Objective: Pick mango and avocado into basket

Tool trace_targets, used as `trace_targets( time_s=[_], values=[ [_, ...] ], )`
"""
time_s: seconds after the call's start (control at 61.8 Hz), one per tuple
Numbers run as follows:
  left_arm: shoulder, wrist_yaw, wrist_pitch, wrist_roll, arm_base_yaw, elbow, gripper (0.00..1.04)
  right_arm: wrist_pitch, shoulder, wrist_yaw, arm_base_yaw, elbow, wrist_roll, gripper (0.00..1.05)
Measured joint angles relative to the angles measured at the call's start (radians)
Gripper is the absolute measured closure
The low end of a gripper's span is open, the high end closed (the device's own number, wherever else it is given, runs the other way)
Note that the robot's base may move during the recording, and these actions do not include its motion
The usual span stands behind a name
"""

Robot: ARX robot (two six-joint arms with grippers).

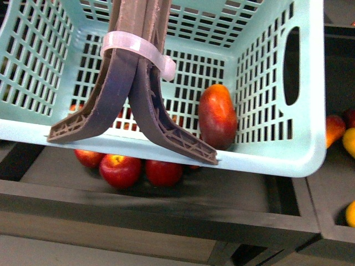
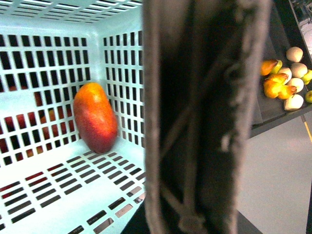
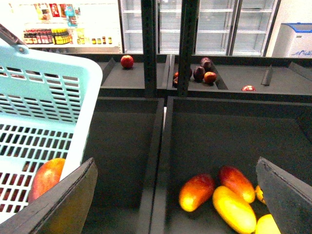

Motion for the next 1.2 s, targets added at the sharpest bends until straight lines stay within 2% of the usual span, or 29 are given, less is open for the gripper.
trace_targets(
  time_s=[1.197],
  values=[
    [0.003,-0.008,0.001,0.003,0.008,0.003,0.99,-0.001,-0.003,0.000,0.001,0.000,0.000,0.08]
  ],
)
